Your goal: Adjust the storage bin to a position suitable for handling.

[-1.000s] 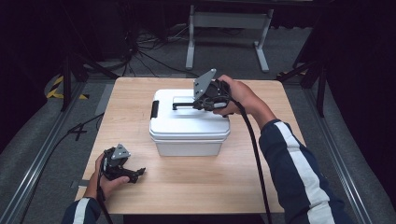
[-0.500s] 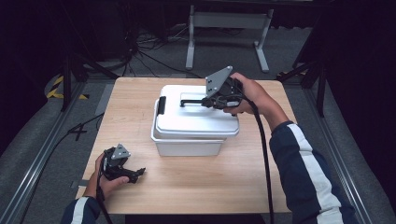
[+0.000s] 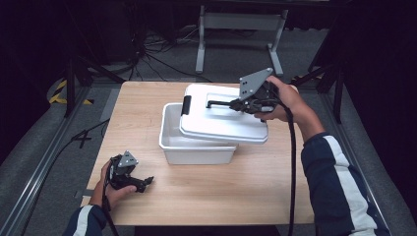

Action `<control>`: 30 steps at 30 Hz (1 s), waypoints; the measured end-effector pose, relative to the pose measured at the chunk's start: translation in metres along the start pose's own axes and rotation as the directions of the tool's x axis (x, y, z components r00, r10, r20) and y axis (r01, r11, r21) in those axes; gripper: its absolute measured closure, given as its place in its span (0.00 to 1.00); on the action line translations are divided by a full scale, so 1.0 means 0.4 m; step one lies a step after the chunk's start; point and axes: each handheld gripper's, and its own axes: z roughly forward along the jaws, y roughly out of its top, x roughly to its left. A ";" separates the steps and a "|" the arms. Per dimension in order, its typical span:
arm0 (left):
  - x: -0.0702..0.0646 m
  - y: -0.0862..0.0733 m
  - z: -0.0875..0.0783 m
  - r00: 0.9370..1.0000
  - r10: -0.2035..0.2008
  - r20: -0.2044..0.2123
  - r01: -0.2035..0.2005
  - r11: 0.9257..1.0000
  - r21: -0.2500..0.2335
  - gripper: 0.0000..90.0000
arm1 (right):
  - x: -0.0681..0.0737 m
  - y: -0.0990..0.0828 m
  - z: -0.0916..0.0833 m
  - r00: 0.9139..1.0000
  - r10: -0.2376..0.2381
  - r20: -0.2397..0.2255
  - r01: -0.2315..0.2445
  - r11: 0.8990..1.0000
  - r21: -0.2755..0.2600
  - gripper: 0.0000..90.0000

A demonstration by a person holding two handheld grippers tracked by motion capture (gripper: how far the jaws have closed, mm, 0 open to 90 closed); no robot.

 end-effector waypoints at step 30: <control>-0.001 0.005 0.007 1.000 -0.003 0.000 0.003 1.000 -0.009 0.01 | 0.021 -0.293 -0.174 0.981 0.161 0.110 -0.166 0.986 0.036 0.94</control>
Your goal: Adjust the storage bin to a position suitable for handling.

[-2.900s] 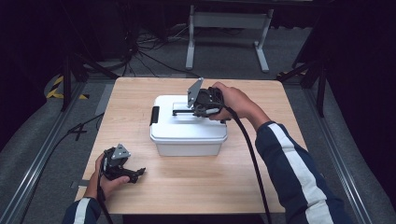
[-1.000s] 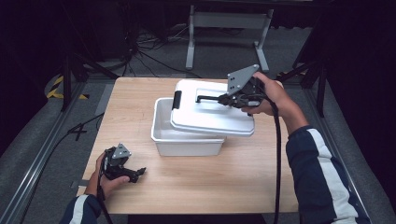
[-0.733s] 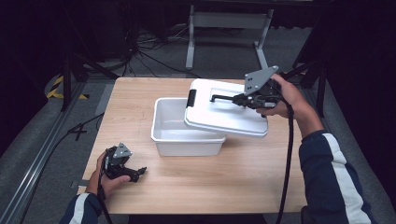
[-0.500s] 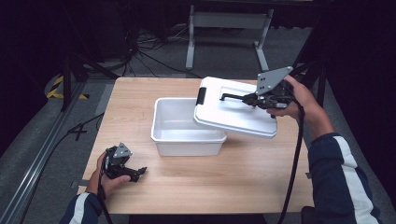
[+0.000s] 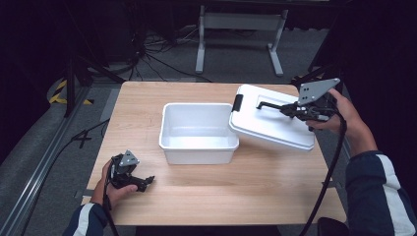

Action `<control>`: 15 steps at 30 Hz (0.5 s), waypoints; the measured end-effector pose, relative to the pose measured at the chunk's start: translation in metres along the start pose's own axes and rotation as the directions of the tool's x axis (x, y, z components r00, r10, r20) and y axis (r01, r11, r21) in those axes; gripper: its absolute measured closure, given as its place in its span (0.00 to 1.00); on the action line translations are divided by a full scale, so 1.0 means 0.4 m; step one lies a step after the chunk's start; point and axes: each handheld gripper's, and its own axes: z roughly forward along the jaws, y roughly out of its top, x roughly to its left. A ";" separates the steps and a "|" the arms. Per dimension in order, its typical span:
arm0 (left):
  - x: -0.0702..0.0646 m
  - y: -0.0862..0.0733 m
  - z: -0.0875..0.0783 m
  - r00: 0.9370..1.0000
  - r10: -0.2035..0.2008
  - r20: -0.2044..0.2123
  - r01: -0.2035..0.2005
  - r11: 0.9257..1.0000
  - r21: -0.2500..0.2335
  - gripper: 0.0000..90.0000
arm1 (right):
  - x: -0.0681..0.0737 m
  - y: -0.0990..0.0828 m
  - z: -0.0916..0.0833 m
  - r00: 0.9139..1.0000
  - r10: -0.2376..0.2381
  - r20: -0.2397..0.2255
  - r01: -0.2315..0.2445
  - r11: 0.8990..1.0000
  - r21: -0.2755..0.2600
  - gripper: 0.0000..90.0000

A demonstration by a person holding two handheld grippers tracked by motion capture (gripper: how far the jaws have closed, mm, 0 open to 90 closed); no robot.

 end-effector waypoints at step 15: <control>0.000 0.000 0.000 1.000 0.000 0.000 0.000 1.000 0.000 0.00 | -0.008 -0.114 0.012 0.996 0.086 0.015 -0.086 0.996 0.029 0.94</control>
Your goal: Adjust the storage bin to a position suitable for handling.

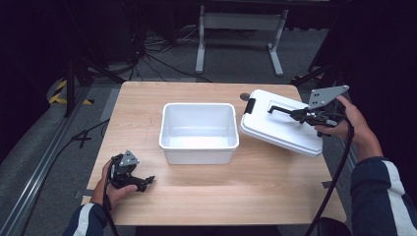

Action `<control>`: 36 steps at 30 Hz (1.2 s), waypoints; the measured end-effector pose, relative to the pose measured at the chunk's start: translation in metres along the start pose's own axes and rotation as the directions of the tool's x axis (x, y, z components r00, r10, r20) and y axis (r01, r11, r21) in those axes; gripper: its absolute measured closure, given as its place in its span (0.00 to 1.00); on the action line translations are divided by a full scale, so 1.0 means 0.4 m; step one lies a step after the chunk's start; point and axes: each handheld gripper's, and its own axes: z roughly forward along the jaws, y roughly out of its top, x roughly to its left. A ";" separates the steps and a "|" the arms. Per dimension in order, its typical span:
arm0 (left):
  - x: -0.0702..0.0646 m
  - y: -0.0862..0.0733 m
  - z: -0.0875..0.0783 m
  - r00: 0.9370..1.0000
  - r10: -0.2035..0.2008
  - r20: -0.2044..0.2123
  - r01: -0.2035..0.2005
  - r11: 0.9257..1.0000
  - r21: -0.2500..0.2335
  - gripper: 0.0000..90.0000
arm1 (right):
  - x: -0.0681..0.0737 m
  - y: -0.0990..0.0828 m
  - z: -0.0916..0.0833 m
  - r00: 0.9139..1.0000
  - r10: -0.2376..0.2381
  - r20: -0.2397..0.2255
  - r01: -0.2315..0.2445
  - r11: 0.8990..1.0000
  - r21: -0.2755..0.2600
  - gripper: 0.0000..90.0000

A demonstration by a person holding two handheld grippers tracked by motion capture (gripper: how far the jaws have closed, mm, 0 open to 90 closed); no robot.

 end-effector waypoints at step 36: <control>0.000 0.000 0.000 1.000 0.004 -0.001 -0.004 1.000 0.000 0.01 | 0.011 -0.124 0.223 0.988 0.139 -0.071 -0.134 0.989 0.066 0.94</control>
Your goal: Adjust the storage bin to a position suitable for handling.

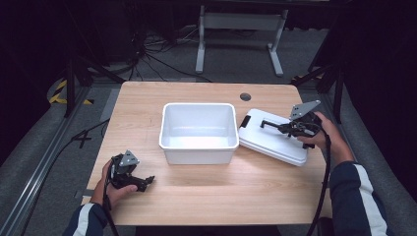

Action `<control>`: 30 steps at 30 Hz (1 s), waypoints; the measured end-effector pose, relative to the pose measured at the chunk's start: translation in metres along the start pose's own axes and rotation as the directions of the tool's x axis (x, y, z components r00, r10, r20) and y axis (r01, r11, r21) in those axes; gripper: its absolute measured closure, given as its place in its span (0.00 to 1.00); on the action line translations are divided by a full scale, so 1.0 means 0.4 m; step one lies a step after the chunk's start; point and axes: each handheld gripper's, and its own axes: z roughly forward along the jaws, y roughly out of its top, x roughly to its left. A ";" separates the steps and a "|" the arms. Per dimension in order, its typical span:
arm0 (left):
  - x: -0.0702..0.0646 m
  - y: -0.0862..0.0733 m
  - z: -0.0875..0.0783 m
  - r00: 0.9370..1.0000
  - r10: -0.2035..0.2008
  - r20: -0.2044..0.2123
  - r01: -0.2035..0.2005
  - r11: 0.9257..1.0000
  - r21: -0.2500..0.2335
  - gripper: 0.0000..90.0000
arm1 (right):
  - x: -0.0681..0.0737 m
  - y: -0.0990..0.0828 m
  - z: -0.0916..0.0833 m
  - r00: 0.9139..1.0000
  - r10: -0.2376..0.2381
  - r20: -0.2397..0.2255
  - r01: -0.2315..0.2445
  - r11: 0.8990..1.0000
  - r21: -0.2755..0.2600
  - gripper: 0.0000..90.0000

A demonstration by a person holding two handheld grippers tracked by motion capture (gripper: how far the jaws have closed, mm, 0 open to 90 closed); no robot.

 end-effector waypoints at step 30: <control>0.001 0.001 0.001 1.000 -0.001 0.003 0.001 1.000 -0.003 0.00 | 0.036 -0.002 0.014 0.997 0.080 -0.018 -0.082 0.993 -0.089 0.80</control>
